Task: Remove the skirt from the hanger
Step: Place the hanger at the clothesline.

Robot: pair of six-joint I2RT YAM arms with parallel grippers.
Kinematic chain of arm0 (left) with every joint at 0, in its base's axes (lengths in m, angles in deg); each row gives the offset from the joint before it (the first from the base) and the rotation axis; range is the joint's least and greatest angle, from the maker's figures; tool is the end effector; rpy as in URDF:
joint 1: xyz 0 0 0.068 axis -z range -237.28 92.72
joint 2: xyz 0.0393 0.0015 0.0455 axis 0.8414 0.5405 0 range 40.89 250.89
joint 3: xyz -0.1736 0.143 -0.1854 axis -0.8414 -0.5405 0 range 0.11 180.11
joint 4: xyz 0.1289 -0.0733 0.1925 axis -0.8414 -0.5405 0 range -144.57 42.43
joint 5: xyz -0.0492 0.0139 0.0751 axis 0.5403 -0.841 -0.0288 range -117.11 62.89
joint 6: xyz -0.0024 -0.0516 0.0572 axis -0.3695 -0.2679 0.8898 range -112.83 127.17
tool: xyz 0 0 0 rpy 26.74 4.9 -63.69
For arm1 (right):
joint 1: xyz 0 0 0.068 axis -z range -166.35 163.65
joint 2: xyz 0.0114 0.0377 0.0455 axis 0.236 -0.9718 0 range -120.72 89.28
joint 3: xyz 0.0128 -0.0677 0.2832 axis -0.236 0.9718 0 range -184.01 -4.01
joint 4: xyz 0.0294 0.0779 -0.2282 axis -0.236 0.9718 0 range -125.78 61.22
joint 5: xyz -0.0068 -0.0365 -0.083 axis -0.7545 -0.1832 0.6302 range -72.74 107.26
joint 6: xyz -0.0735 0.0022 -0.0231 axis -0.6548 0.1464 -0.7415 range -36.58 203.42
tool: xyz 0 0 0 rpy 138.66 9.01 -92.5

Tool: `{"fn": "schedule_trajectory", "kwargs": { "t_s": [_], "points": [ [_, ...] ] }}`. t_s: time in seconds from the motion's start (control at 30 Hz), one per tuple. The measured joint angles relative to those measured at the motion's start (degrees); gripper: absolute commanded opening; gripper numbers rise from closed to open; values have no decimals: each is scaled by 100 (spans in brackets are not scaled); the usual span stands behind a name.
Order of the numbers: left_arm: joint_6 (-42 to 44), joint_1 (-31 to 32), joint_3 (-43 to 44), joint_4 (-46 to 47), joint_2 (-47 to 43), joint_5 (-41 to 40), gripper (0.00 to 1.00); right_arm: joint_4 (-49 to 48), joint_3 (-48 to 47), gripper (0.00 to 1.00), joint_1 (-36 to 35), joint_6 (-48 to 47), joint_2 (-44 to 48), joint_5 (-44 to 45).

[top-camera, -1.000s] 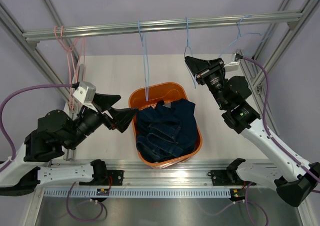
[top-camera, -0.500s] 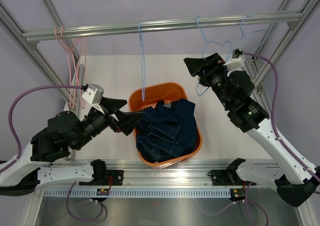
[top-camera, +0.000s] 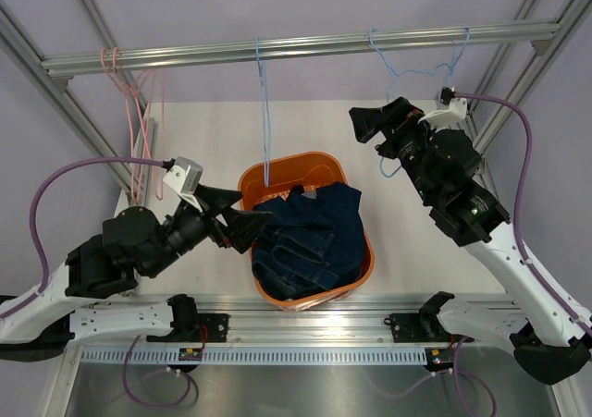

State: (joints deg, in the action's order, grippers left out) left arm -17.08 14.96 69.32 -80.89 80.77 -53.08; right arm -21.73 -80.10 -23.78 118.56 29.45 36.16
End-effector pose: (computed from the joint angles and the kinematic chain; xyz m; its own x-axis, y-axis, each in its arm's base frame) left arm 0.0586 -0.0886 0.4485 -0.3163 -0.2232 -0.9221 0.6504 0.6565 -0.3820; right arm 0.1820 0.1126 0.4842 -0.1581 0.5648 -0.8099 -0.2778 0.7617 0.5854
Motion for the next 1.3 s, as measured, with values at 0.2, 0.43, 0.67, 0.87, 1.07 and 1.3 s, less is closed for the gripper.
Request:
{"fn": "schedule_trajectory", "kwargs": {
  "t_s": [0.2, 0.43, 0.67, 0.87, 1.07, 1.3],
  "points": [
    [-24, 0, 0, 0, 48, 37, 99, -623, 654, 100, 85, 898, 164, 133],
    [-39, 0, -55, -2, -2, 68, 99, -2315, 1904, 99, 380, 2065, 98, -61],
    [-44, 0, -205, 9, -240, 72, 99, -3858, 2496, 99, 817, 2929, -227, -393],
    [-42, 0, -328, 28, -400, 70, 99, -4669, 2461, 99, 1377, 3064, -658, -1143],
    [-31, 0, -444, 7, -560, 66, 99, -4802, 2114, 100, 1705, 2916, -1346, -2312],
    [48, 0, -503, 42, -634, 103, 99, -5534, 2063, 99, 1722, 3058, -2026, -3397]
  ]
}}
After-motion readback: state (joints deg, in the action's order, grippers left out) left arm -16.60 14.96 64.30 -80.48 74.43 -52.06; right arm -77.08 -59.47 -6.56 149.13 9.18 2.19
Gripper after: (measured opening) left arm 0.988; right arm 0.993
